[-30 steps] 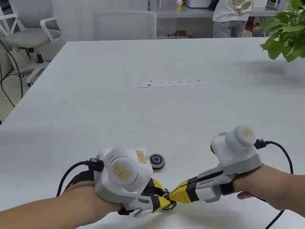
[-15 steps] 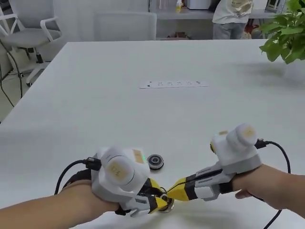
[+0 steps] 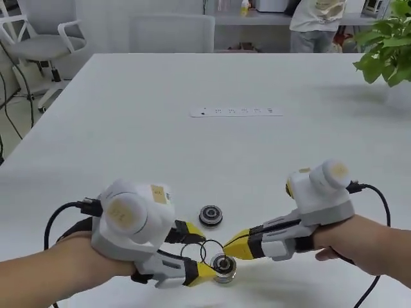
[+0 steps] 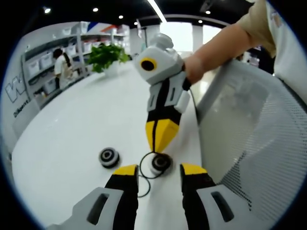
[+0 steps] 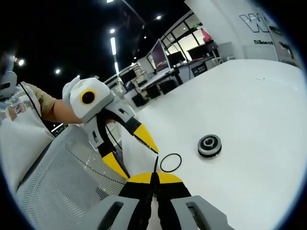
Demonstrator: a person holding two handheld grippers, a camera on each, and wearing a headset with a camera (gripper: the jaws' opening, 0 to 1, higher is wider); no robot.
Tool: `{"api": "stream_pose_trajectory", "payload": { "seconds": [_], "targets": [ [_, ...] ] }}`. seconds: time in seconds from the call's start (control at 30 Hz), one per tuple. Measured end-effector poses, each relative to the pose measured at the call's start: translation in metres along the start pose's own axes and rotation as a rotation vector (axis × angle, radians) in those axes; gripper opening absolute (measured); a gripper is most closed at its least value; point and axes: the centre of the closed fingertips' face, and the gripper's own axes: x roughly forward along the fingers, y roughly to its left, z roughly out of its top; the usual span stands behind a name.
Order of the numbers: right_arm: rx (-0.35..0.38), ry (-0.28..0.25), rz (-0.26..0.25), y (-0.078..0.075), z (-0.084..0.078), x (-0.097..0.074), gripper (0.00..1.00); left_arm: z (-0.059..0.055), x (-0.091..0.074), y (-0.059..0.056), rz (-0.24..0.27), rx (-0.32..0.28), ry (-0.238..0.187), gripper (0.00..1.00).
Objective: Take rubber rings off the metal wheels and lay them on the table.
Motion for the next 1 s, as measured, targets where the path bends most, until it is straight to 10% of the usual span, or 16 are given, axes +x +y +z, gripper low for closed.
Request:
{"api": "stream_pose_trajectory", "payload": {
  "seconds": [0.47, 1.0],
  "targets": [
    [-0.006, -0.038, -0.004, -0.002, 0.022, 0.024, 0.00, -0.019, -0.044, 0.030, 0.134, -0.085, -0.044, 0.55],
    [0.010, -0.006, -0.045, -0.010, 0.014, 0.058, 0.00, -0.037, -0.060, 0.035, 0.180, -0.132, -0.033, 0.65]
  ]
}}
